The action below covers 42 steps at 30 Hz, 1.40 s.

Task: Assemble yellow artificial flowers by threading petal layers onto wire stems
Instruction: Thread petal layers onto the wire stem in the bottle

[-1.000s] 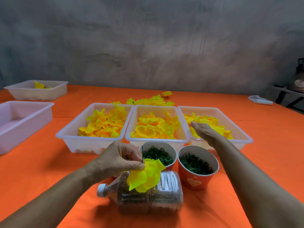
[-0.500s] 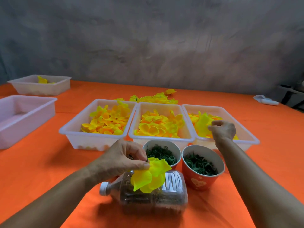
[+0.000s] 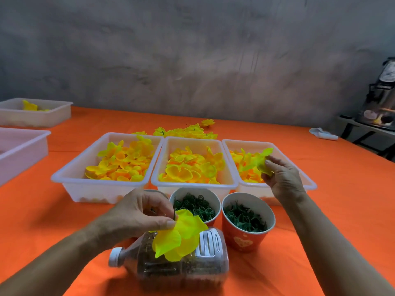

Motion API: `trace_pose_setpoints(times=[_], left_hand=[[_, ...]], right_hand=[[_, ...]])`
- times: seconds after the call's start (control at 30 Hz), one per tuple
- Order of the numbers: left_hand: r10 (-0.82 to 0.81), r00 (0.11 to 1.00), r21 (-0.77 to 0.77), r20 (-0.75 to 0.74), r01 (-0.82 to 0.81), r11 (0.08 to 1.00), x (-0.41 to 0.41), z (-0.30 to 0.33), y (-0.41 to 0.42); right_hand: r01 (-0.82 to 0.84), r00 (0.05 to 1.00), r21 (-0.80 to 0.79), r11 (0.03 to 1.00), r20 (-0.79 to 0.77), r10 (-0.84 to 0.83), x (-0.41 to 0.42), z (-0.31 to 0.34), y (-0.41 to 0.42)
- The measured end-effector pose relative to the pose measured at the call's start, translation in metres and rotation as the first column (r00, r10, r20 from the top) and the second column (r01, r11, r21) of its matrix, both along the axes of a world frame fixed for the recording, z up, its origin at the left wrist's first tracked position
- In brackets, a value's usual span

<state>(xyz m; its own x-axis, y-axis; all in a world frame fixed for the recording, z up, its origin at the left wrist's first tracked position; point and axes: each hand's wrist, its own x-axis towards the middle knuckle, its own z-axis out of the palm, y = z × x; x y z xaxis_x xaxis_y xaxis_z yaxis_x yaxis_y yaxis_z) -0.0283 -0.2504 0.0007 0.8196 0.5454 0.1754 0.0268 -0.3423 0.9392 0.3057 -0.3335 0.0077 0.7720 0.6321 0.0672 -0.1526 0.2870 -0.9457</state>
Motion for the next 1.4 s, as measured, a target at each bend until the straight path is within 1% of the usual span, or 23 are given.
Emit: trace_pose_setpoints(times=[0.07,0.13,0.23,0.37,0.43,0.53,0.63,0.77,0.87,0.93,1.03,1.13,1.27,1.4], left_hand=[[-0.008,1.000,-0.037,-0.024,0.007,0.999,-0.004,0.000,0.003],[-0.003,1.000,-0.104,-0.016,0.002,0.995,-0.010,0.002,0.008],[0.100,0.993,-0.153,0.061,-0.090,0.984,-0.014,0.013,0.015],[0.324,0.933,-0.169,0.157,-0.298,0.940,0.000,0.032,0.016],[0.359,0.918,-0.176,0.169,-0.330,0.927,0.011,0.042,0.015],[0.356,0.924,-0.215,0.140,-0.322,0.922,0.022,0.052,0.008],[0.365,0.918,-0.303,0.156,-0.307,0.902,0.025,0.054,0.001],[0.381,0.905,-0.374,0.188,-0.292,0.880,0.024,0.056,-0.004],[0.392,0.895,-0.385,0.213,-0.292,0.875,0.023,0.062,-0.007],[0.390,0.893,-0.377,0.226,-0.289,0.880,0.022,0.066,-0.010],[0.370,0.904,-0.383,0.215,-0.270,0.883,0.019,0.067,-0.013],[0.359,0.919,-0.429,0.163,-0.262,0.865,0.016,0.065,-0.015],[0.365,0.928,-0.445,0.081,-0.294,0.846,0.013,0.064,-0.017],[0.387,0.920,-0.455,0.054,-0.323,0.830,0.013,0.065,-0.018]], right_hand=[[-0.105,0.994,0.029,0.994,-0.008,0.105,-0.013,0.006,-0.002],[-0.220,0.975,0.065,0.973,-0.007,0.221,-0.028,0.010,-0.003],[-0.375,0.927,0.095,0.922,0.022,0.375,-0.053,0.016,-0.005],[-0.518,0.855,0.077,0.852,0.068,0.513,-0.089,0.029,-0.001],[-0.570,0.820,0.053,0.820,0.093,0.565,-0.108,0.034,0.003],[-0.627,0.770,-0.015,0.779,0.137,0.623,-0.132,0.037,0.007],[-0.650,0.740,-0.063,0.757,0.177,0.649,-0.147,0.038,0.009],[-0.649,0.724,-0.102,0.754,0.220,0.653,-0.155,0.044,0.008],[-0.649,0.699,-0.150,0.746,0.269,0.662,-0.158,0.053,0.004],[-0.625,0.706,-0.168,0.763,0.296,0.643,-0.162,0.059,0.003],[-0.599,0.721,-0.220,0.770,0.271,0.638,-0.167,0.061,0.001],[-0.621,0.697,-0.279,0.732,0.231,0.679,-0.169,0.064,-0.002],[-0.642,0.678,-0.338,0.688,0.170,0.715,-0.167,0.067,-0.005],[-0.609,0.683,-0.415,0.676,0.160,0.713,-0.168,0.071,-0.005]])
